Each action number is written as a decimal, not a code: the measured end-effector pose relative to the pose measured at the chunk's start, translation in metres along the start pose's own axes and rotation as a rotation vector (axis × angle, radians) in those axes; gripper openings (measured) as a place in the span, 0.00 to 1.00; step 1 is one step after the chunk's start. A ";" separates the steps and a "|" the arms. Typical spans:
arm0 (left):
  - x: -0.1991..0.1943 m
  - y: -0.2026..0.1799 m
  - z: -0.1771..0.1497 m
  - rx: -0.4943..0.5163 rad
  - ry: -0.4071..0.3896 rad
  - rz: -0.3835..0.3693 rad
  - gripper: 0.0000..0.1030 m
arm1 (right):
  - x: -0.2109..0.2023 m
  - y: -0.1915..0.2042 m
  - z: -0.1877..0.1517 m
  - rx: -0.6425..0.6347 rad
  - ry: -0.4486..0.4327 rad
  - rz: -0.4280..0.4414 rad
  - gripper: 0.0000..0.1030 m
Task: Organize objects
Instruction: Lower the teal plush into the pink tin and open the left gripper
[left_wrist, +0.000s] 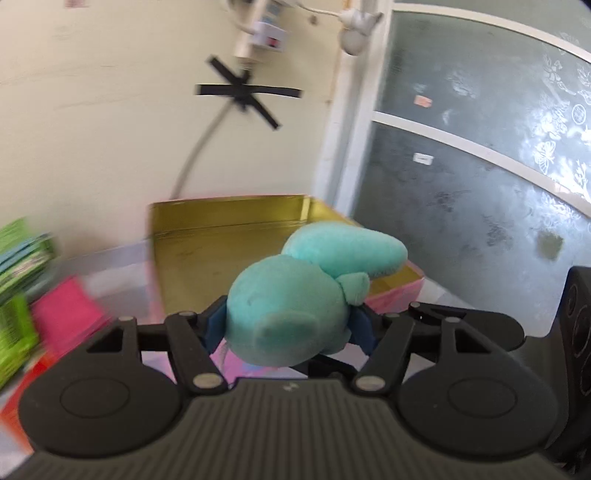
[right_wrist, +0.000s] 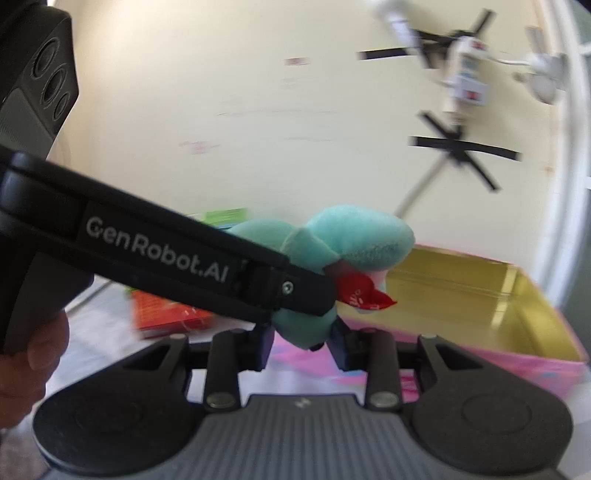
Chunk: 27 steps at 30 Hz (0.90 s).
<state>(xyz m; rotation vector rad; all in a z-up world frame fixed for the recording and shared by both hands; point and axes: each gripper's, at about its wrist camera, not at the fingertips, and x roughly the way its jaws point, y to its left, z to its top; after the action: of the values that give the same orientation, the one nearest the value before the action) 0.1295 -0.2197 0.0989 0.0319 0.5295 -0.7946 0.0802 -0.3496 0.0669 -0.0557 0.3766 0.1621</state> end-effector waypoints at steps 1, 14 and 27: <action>0.016 -0.008 0.007 0.001 0.004 -0.016 0.68 | 0.003 -0.019 0.002 0.020 0.000 -0.021 0.30; 0.146 -0.022 0.040 -0.095 0.121 -0.038 0.72 | 0.040 -0.127 0.003 0.134 0.055 -0.127 0.55; 0.068 -0.019 0.024 -0.072 0.002 0.056 0.76 | 0.002 -0.114 -0.010 0.203 -0.083 -0.150 0.64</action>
<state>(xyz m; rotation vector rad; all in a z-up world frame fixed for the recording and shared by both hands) 0.1660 -0.2841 0.0915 -0.0193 0.5562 -0.7209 0.0974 -0.4626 0.0599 0.1228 0.3031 -0.0223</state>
